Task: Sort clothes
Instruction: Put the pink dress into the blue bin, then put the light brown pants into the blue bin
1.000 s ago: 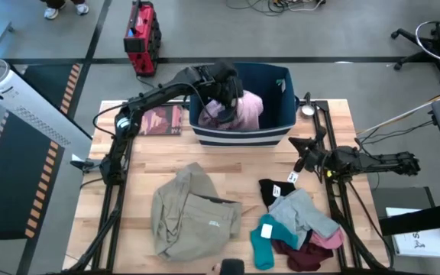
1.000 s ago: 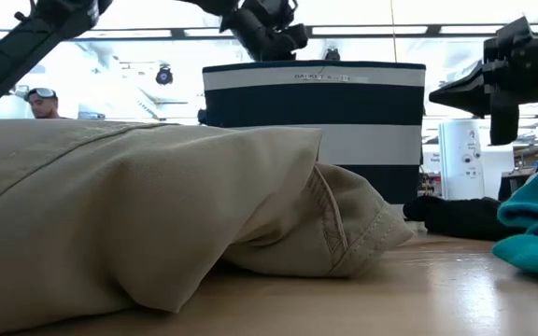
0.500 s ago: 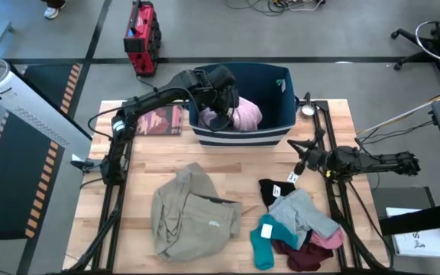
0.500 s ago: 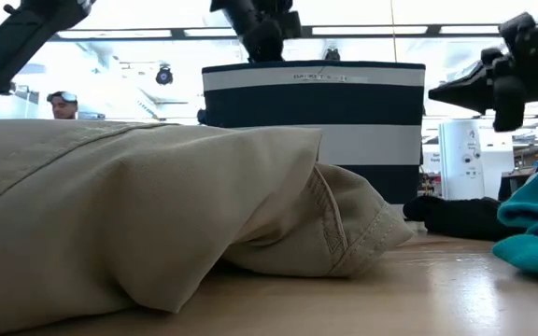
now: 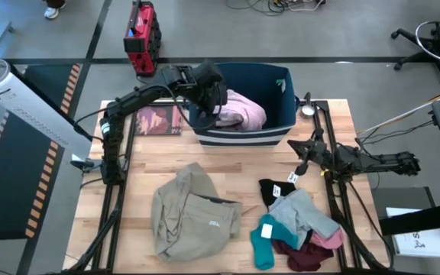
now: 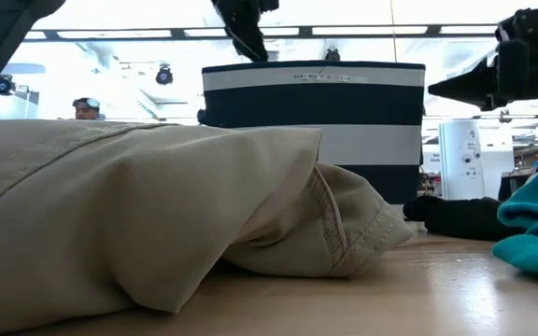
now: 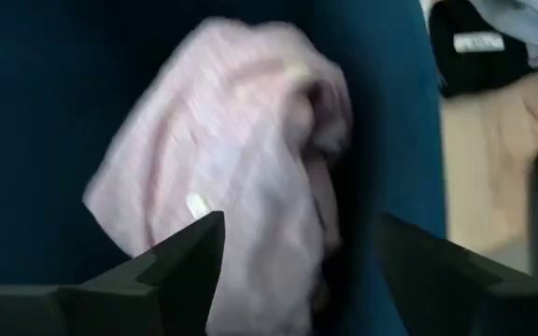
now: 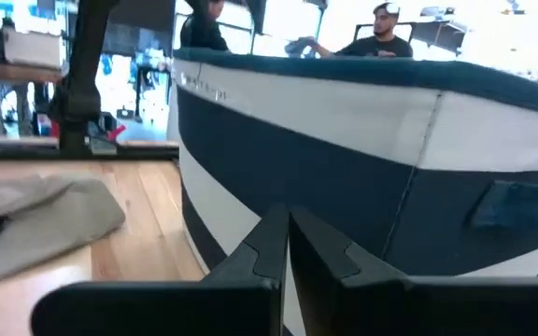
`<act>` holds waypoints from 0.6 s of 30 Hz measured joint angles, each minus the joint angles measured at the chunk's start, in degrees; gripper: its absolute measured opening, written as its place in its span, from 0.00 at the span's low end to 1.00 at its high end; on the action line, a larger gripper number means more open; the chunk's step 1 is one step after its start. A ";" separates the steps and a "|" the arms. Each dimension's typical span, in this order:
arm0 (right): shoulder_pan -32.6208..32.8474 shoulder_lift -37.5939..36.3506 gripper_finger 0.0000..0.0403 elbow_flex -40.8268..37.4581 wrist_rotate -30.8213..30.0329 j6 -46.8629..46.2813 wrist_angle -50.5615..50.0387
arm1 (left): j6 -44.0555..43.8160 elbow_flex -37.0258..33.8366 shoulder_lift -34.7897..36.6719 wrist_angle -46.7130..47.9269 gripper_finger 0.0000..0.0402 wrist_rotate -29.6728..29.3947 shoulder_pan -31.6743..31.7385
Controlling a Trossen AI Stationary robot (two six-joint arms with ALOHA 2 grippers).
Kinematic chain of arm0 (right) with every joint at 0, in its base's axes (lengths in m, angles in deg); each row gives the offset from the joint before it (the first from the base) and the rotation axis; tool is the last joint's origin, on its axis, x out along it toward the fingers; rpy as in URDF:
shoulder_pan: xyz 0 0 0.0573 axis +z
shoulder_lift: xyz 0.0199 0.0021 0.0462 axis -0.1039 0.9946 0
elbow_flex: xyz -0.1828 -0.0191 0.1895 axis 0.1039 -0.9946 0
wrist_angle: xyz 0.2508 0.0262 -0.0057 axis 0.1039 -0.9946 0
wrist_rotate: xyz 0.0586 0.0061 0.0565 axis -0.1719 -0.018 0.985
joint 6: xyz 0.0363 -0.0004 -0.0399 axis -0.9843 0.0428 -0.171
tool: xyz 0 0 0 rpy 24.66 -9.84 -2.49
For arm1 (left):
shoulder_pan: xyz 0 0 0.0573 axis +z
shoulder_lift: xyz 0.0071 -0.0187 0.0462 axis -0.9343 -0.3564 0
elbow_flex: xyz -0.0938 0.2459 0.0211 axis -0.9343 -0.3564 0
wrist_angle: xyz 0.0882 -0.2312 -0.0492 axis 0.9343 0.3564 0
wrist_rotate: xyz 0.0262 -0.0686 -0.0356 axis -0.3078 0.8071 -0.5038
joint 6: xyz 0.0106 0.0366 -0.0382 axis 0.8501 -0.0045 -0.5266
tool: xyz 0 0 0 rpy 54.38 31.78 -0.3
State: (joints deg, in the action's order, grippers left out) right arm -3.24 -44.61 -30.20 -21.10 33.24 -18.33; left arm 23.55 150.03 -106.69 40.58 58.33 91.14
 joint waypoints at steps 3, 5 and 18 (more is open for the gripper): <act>0.00 0.02 0.00 0.00 2.17 -3.92 2.14 | 1.12 -0.06 0.42 2.88 0.66 -0.53 -1.32; 0.00 0.02 0.00 0.01 6.42 -3.38 3.17 | 2.00 -0.40 1.22 2.74 0.66 -1.37 -2.95; 0.02 11.25 0.00 4.46 22.19 -13.90 2.99 | 0.84 -28.95 17.11 -24.58 0.44 -1.44 -14.90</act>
State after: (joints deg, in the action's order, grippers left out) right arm -3.22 -33.35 -25.74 1.10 19.34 -15.34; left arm 24.39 121.09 -89.58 16.00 56.89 76.24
